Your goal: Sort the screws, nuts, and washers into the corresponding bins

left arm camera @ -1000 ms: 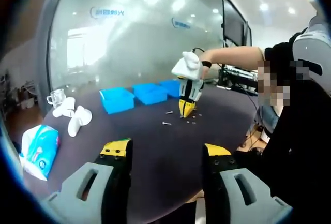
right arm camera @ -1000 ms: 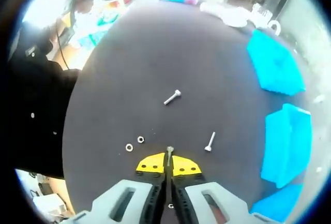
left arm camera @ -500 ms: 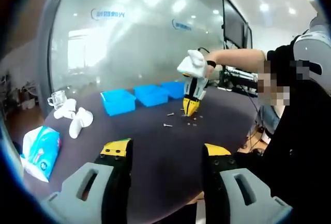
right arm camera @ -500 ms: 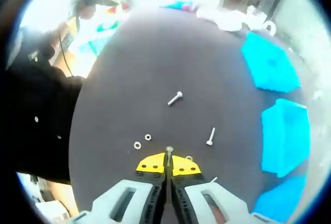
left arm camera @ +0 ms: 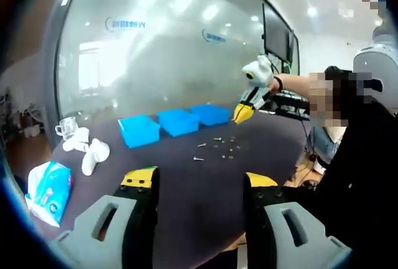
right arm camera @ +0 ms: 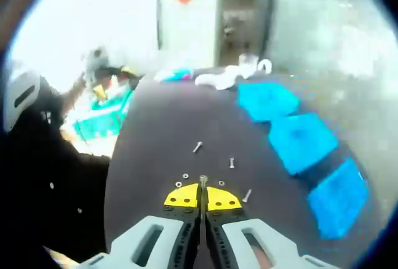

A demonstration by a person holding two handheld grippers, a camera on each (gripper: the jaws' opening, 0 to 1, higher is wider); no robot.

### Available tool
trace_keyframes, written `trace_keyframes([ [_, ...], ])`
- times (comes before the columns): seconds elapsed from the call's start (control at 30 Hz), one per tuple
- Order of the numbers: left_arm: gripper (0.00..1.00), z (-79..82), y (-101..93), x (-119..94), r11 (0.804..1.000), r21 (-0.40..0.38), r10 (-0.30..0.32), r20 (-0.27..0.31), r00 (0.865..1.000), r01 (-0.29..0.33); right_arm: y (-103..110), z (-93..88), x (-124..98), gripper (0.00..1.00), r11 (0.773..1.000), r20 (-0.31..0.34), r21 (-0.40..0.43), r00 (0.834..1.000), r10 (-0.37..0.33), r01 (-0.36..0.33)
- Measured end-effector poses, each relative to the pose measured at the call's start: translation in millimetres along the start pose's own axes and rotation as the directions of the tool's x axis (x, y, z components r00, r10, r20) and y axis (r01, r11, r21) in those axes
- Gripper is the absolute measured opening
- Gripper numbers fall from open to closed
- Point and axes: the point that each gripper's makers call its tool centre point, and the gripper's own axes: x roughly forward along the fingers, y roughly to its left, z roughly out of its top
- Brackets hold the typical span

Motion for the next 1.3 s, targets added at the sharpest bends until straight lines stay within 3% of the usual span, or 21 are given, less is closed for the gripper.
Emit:
trace_keyframes([
  [0.07, 0.53, 1.5, -2.0, 2, 1.0, -0.001, -0.008, 0.007, 1.0, 0.008, -4, -4.6, -13, 0.0, 0.998, 0.043, 0.029, 0.998, -0.056, 0.055],
  [0.2, 0.53, 1.5, -5.9, 5, 1.0, -0.002, -0.021, 0.01, 1.0, 0.021, -11, -15.2, -41, 0.0, 0.981, 0.117, 0.092, 0.977, -0.179, 0.168],
  [0.43, 0.53, 3.3, -8.1, 6, 1.0, 0.001, -0.029, 0.011, 1.0, 0.029, -19, -35.1, -80, 0.0, 0.938, 0.192, 0.177, 0.924, -0.33, 0.298],
  [0.53, 0.53, 3.9, -7.7, 6, 1.0, 0.001, -0.027, 0.012, 1.0, 0.027, -20, -45.6, -95, 0.0, 0.909, 0.208, 0.221, 0.893, -0.399, 0.354],
  [0.7, 0.53, 4.8, -8.9, 6, 1.0, 0.006, -0.029, 0.012, 1.0, 0.028, -25, -53.1, -114, 0.0, 0.837, 0.232, 0.301, 0.816, -0.529, 0.457],
  [0.8, 0.53, 6.2, -8.0, 4, 1.0, 0.011, -0.022, 0.016, 1.0, 0.022, -24, -48.8, -124, 0.0, 0.783, 0.283, 0.377, 0.743, -0.606, 0.495],
  [0.97, 0.53, 8.1, -2.5, -1, 1.0, 0.008, 0.0, 0.026, 1.0, -0.001, -25, -37.2, -137, 0.0, 0.721, 0.357, 0.434, 0.631, -0.689, 0.541],
  [1.03, 0.53, 8.1, -1.1, -3, 1.0, 0.007, 0.007, 0.028, 1.0, -0.007, -24, -34.0, -139, 0.0, 0.71, 0.368, 0.442, 0.612, -0.7, 0.548],
  [1.1, 0.53, 8.4, -0.9, -4, 1.0, 0.004, 0.009, 0.032, 0.999, -0.01, -24, -29.4, -144, 0.0, 0.693, 0.387, 0.459, 0.577, -0.719, 0.556],
  [1.3, 0.52, 8.1, -0.7, -6, 1.0, 0.005, 0.014, 0.033, 0.999, -0.014, -29, -22.1, -150, 0.0, 0.672, 0.404, 0.475, 0.538, -0.74, 0.568],
])
